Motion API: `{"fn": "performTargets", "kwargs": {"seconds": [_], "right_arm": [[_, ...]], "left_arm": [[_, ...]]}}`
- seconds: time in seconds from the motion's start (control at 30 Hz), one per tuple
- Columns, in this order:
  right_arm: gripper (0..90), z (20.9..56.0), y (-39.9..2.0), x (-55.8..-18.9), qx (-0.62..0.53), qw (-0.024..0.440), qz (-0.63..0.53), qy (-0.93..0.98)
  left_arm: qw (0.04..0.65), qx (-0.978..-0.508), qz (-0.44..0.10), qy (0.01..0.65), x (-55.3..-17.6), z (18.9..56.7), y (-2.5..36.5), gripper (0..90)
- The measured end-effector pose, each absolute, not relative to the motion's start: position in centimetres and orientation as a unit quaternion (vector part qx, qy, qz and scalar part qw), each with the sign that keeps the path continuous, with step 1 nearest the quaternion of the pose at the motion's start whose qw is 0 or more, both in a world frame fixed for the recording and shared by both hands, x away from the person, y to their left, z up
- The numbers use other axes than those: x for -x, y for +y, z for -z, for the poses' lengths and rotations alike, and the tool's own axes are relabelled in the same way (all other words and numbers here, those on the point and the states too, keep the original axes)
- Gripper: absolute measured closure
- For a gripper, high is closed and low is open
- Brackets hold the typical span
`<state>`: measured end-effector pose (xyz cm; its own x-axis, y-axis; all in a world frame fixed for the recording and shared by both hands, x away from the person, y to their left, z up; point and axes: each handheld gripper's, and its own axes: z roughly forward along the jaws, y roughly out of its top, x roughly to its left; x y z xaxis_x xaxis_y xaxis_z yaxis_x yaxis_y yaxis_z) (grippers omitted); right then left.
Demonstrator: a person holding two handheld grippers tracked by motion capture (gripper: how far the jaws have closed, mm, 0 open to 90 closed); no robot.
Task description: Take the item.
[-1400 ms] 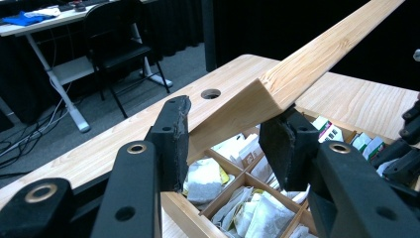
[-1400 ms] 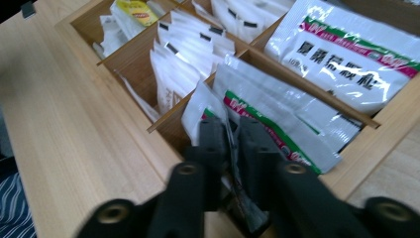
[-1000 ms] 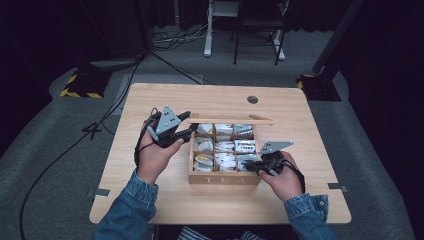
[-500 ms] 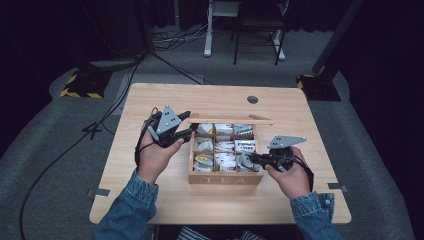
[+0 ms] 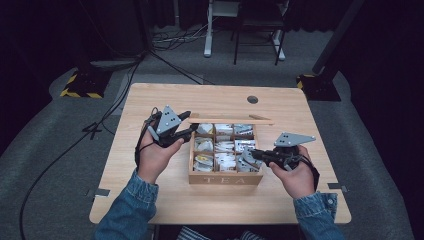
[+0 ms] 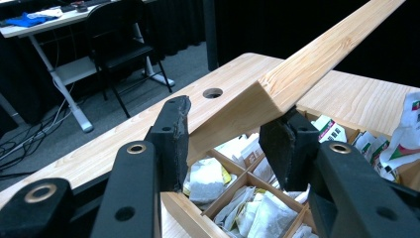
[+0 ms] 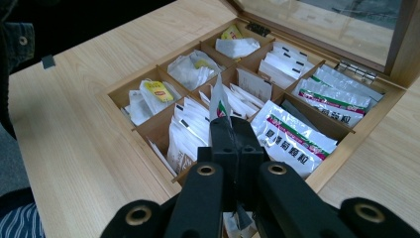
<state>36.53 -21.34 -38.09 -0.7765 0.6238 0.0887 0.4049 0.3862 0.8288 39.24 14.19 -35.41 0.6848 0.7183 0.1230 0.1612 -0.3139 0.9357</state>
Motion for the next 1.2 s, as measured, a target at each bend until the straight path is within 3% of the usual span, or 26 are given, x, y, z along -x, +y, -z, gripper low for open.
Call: {"fn": "performTargets", "kwargs": {"seconds": [1.2], "right_arm": [[90.0, 36.2, -28.9, -38.6, -0.395, 0.197, -0.463, 0.769]], "left_arm": [[0.511, -0.763, -0.277, 0.283, -39.3, 35.5, 14.2, 55.3]]}}
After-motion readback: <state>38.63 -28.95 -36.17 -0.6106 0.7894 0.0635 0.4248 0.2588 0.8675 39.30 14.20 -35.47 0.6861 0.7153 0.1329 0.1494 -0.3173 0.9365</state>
